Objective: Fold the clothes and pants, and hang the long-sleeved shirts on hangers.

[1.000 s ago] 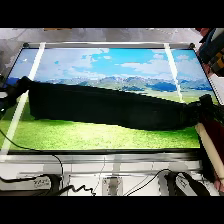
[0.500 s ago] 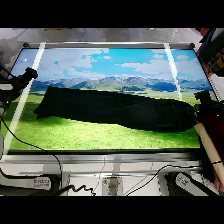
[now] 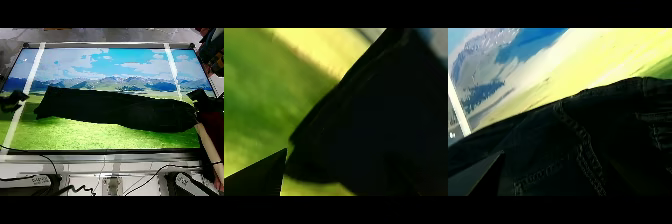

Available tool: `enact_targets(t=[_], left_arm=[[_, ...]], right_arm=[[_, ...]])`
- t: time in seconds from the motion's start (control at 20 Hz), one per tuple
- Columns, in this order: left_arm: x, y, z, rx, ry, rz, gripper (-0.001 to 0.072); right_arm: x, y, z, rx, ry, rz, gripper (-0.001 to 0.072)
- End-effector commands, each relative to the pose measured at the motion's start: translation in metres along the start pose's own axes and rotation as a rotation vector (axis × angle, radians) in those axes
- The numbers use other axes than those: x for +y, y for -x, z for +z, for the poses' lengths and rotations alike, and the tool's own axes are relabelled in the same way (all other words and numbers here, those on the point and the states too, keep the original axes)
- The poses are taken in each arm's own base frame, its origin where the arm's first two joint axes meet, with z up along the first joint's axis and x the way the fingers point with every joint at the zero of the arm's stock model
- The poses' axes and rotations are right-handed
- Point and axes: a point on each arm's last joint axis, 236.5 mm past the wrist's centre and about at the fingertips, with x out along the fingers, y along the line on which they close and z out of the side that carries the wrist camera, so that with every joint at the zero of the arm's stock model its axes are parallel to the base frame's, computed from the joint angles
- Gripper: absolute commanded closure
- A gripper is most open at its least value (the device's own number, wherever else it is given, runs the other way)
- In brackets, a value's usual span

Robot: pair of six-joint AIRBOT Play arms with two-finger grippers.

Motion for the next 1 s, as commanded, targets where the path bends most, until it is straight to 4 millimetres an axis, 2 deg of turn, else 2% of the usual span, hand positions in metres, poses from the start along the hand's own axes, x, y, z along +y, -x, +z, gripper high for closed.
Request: enact_targets(t=[0.0,0.15,0.3,0.45,0.6,0.65,0.7,0.8,0.85,0.95], left_arm=[[0.023,-0.015,-0.055,0.182,0.223,-0.002,0.0001],[-0.006,-0.048,-0.067,0.177,0.335,-0.109,0.0001],[-0.013,-0.079,-0.073,0.156,0.347,-0.086,0.0002],[-0.013,-0.093,-0.046,0.022,0.341,-0.057,0.0003],[-0.007,-0.094,-0.015,-0.126,0.328,-0.029,0.0028],[-0.006,-0.094,-0.007,-0.162,0.324,-0.022,0.0139],[-0.004,-0.093,0.0,-0.197,0.319,-0.015,0.03],[-0.002,-0.09,0.012,-0.247,0.315,-0.008,0.0591],[-0.005,-0.087,0.018,-0.259,0.294,-0.012,0.0665],[-0.023,-0.071,0.038,-0.29,0.172,-0.034,0.0666]], right_arm=[[0.003,0.001,-0.008,0.038,0.042,0.011,0.0043],[0.003,0.001,-0.004,0.021,0.042,0.007,0.0043],[0.002,0.001,-0.001,0.007,0.041,0.005,0.0043],[0.003,0.001,-0.002,0.014,0.047,0.007,0.0043],[0.012,-0.003,-0.007,0.025,0.079,0.019,0.0045],[0.02,-0.006,-0.009,0.028,0.098,0.029,0.0047],[0.03,-0.01,-0.011,0.022,0.121,0.038,0.0076],[0.053,-0.019,-0.008,-0.021,0.171,0.059,0.0262],[0.067,-0.023,-0.006,-0.053,0.198,0.072,0.0365],[0.096,-0.03,-0.002,-0.119,0.25,0.103,0.0561]])
